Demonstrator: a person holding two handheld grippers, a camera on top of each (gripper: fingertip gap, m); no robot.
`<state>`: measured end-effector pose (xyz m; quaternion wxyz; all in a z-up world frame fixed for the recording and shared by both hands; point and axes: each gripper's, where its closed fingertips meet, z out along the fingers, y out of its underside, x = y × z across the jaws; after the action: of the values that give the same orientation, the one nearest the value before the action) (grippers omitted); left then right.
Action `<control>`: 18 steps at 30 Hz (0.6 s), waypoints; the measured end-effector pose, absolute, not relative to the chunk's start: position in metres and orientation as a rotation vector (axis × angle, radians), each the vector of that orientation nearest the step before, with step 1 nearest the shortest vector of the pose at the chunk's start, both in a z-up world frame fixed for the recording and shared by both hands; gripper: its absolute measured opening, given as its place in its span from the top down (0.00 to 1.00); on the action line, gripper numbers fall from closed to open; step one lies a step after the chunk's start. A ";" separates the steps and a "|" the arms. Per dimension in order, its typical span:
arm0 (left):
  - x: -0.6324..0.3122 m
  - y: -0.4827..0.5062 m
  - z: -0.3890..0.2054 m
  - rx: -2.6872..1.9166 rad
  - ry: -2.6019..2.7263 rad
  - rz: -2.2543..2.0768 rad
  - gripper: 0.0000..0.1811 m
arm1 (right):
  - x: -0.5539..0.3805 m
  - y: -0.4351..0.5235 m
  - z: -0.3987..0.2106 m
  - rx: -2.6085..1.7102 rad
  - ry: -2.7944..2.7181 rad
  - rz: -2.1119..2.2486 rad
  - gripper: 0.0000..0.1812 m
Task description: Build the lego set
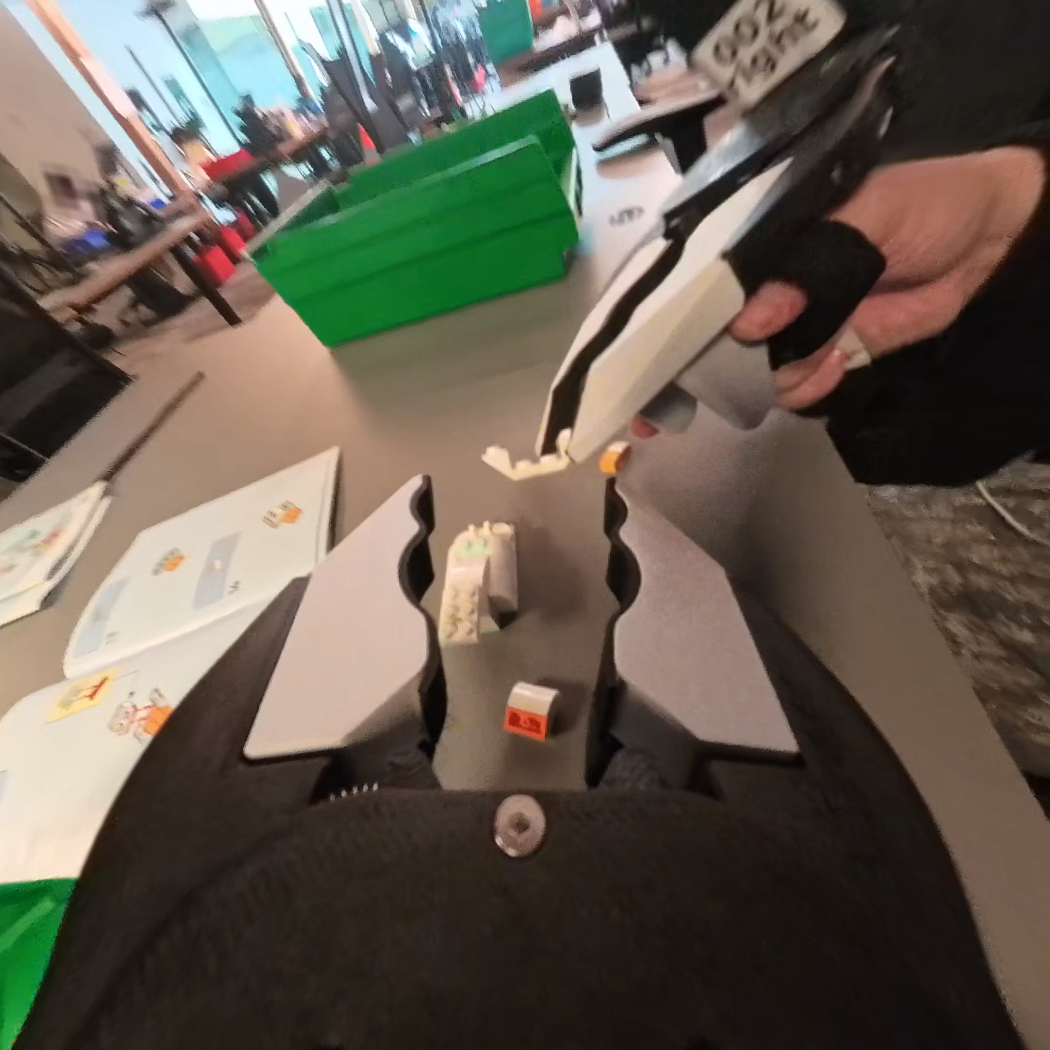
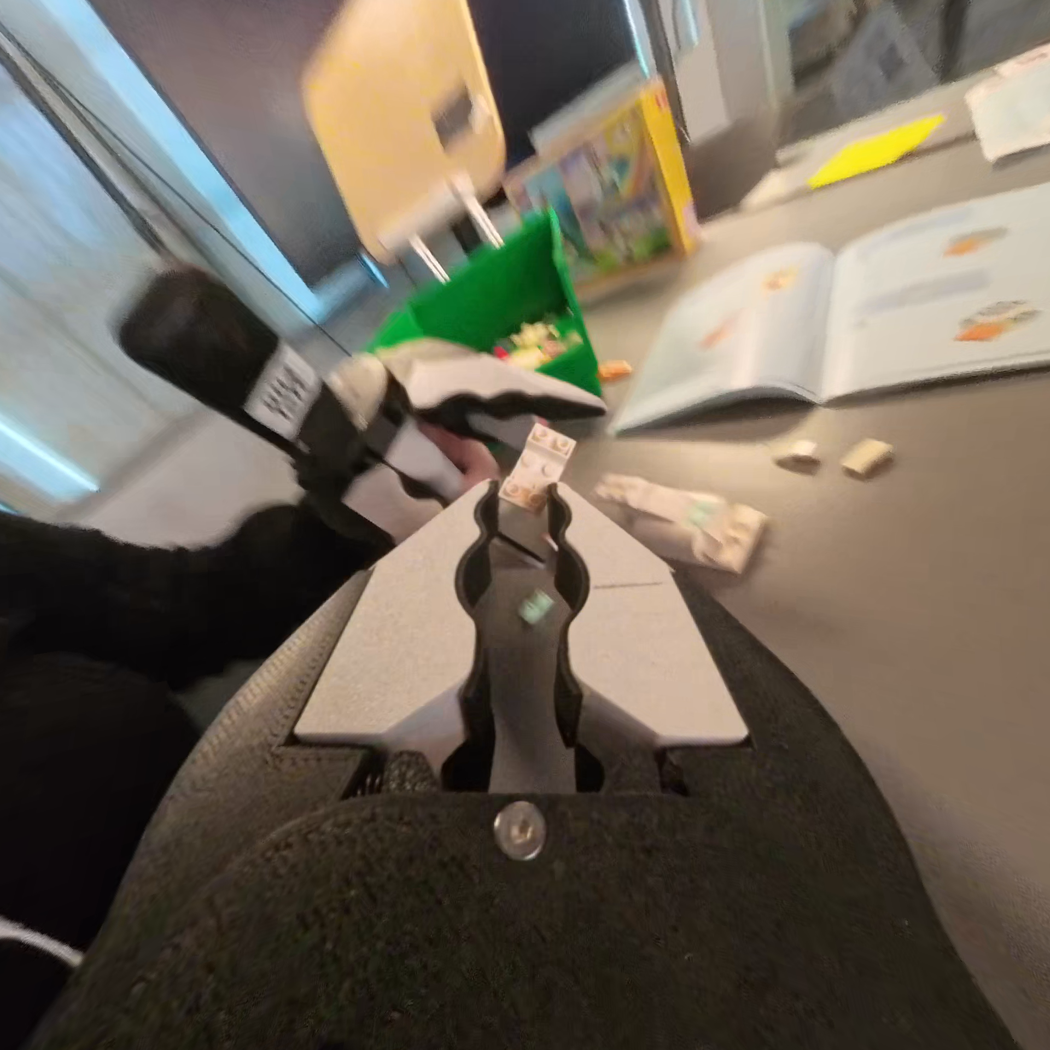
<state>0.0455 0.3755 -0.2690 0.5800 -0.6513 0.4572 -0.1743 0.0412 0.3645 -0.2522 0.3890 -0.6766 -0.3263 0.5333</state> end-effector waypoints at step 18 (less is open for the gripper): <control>0.044 0.371 -0.220 -1.269 0.872 -0.249 0.76 | 0.033 0.354 -0.207 -1.467 -0.513 1.838 0.92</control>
<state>0.0444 0.3714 -0.2203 0.7109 -0.5722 0.3932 -0.1123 0.0333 0.3543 -0.2071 0.3588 -0.5689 -0.1989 0.7127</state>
